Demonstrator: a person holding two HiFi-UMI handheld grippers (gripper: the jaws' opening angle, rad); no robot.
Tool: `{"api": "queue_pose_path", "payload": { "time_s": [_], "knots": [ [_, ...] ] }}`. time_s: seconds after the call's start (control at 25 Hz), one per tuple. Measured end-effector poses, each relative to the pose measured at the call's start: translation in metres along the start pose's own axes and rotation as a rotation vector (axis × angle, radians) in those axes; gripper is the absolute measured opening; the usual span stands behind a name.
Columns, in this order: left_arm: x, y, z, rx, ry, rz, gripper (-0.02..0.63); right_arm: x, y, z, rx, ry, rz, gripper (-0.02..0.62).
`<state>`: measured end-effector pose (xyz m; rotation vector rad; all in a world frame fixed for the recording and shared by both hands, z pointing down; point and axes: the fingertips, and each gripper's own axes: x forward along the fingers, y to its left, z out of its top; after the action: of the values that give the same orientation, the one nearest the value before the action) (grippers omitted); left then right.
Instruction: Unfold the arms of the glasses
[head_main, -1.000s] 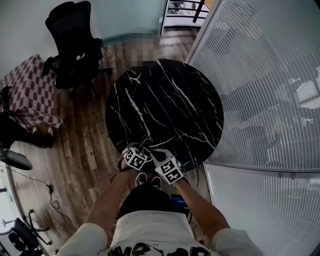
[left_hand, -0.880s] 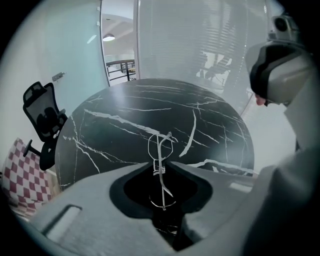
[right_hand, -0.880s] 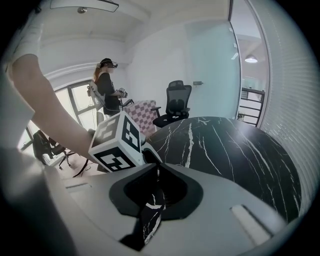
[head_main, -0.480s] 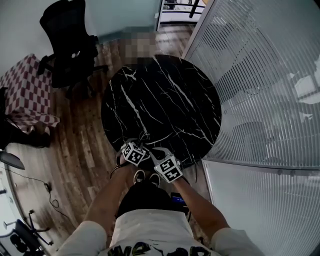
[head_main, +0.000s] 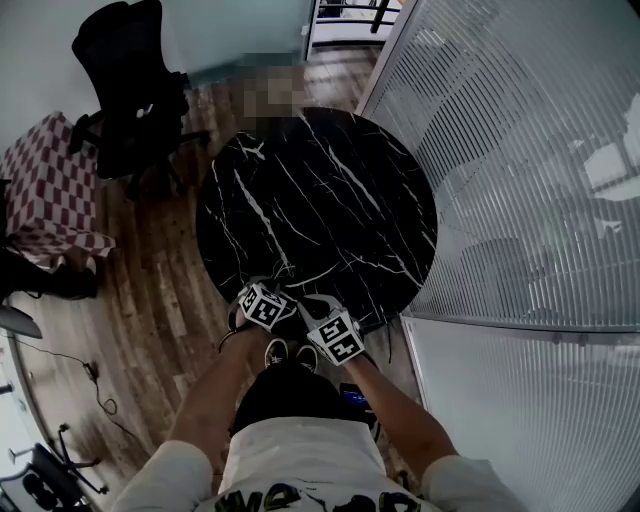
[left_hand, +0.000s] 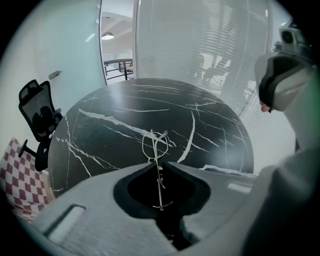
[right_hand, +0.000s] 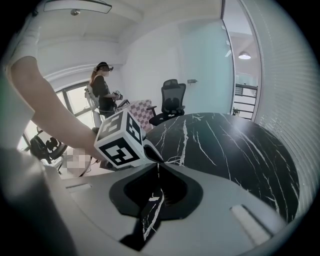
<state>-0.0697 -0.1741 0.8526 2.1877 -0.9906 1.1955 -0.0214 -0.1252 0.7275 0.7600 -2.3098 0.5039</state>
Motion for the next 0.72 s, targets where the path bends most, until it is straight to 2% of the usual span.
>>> {"api": "queue_pose_path", "payload": {
  "time_s": [0.4, 0.72],
  "knots": [
    [-0.014, 0.004, 0.008, 0.048, -0.029, 0.022, 0.014, -0.010, -0.007, -0.002, 0.047, -0.002, -0.017, 0.011],
    [-0.038, 0.004, 0.022, 0.104, -0.091, 0.069, 0.011, -0.018, -0.014, 0.005, 0.149, -0.056, -0.016, 0.012]
  ]
}}
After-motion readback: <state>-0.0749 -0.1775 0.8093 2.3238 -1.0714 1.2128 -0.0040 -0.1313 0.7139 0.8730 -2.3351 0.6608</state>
